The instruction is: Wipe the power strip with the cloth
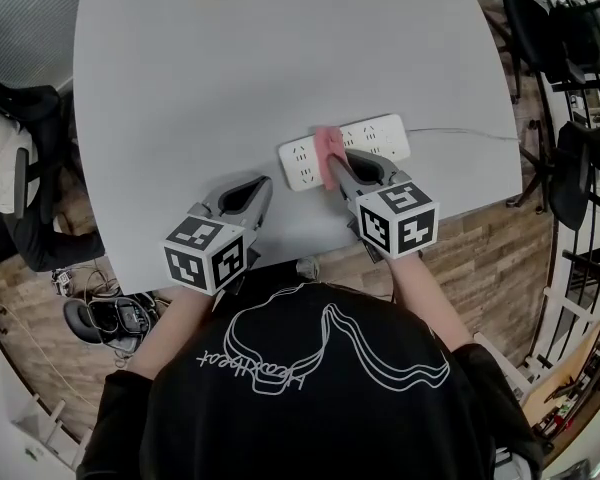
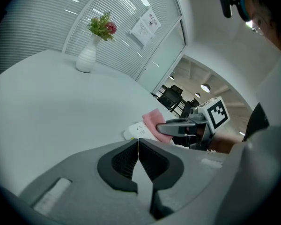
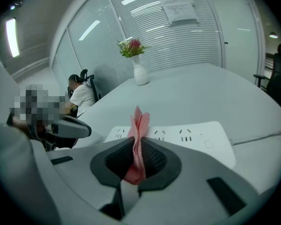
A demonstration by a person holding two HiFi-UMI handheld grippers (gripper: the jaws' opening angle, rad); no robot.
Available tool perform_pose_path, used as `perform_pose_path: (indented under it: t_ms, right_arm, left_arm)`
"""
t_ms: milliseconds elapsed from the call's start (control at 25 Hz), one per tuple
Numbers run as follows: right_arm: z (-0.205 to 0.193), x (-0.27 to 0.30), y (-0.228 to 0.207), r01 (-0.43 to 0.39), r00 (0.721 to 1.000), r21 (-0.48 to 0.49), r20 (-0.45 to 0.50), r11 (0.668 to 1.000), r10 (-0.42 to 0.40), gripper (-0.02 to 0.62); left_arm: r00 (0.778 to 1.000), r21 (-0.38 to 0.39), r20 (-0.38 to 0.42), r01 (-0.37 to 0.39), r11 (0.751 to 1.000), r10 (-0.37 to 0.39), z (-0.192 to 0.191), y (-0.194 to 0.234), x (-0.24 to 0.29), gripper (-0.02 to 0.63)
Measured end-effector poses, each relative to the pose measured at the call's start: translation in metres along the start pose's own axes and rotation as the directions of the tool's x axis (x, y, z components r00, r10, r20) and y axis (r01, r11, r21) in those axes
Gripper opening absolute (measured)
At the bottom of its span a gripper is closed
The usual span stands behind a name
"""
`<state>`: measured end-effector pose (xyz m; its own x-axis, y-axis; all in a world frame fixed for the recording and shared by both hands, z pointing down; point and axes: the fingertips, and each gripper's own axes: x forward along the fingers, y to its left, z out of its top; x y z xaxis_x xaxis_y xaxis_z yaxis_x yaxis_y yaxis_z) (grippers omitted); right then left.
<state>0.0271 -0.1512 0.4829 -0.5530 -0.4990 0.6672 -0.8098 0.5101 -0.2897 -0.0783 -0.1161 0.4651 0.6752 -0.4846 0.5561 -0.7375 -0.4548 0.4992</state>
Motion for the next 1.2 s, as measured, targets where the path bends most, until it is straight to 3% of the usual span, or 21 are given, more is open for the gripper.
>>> perform_pose_path:
  t_ms: [720,1200]
  right_arm:
    - [-0.001,-0.038,-0.083,0.205,0.978,0.044,0.026,0.978,-0.206,0.043]
    - [-0.004,-0.062,-0.118,0.289,0.956,0.08,0.027,0.954,-0.292,0.043]
  left_arm:
    - [1.0,0.006,-0.014,0.01,1.0,-0.01,-0.002,-0.002,0.004,0.015]
    - [1.0,0.005,-0.018,0.009,1.0,-0.009,-0.002,-0.007,0.002,0.015]
